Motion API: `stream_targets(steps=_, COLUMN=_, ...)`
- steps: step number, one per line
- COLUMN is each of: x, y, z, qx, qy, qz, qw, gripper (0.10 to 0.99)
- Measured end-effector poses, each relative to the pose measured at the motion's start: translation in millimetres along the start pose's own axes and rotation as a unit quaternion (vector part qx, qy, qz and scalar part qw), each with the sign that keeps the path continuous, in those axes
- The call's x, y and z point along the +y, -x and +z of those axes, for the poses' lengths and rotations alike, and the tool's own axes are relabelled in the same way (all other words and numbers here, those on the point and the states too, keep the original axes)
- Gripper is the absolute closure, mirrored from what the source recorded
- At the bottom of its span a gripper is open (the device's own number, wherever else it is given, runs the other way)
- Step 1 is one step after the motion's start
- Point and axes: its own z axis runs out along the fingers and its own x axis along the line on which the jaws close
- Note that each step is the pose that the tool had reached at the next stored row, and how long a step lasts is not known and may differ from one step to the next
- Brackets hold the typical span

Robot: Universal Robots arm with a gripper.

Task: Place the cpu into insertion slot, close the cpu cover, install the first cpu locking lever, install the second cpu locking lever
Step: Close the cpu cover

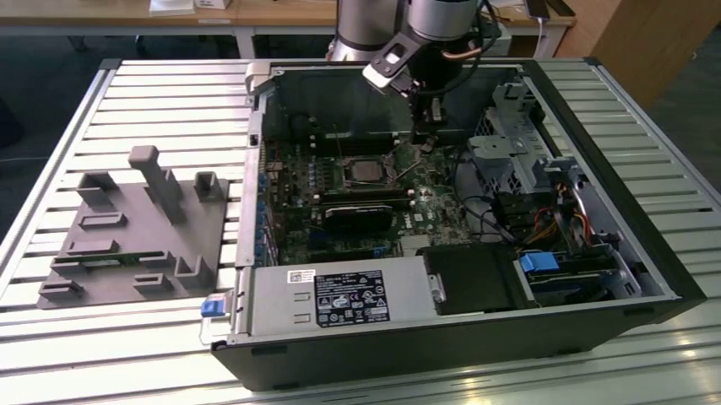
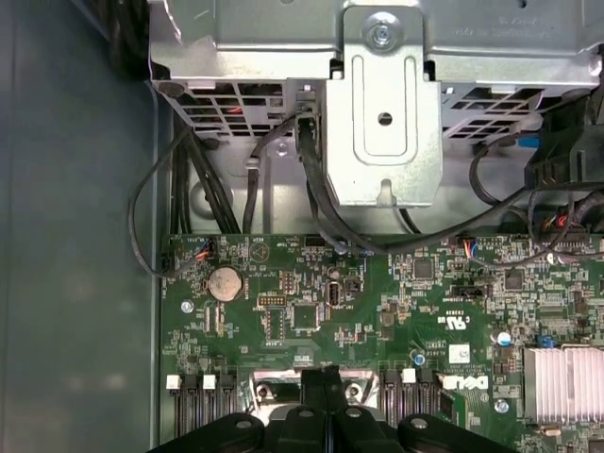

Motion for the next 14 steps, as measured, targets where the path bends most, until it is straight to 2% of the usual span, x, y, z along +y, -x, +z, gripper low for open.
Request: stream_targets(steps=14, x=16.2, y=-1.7, z=4.4, qx=-0.0002, qy=-0.0053, qz=0.0, qw=1.0, gripper=0.98)
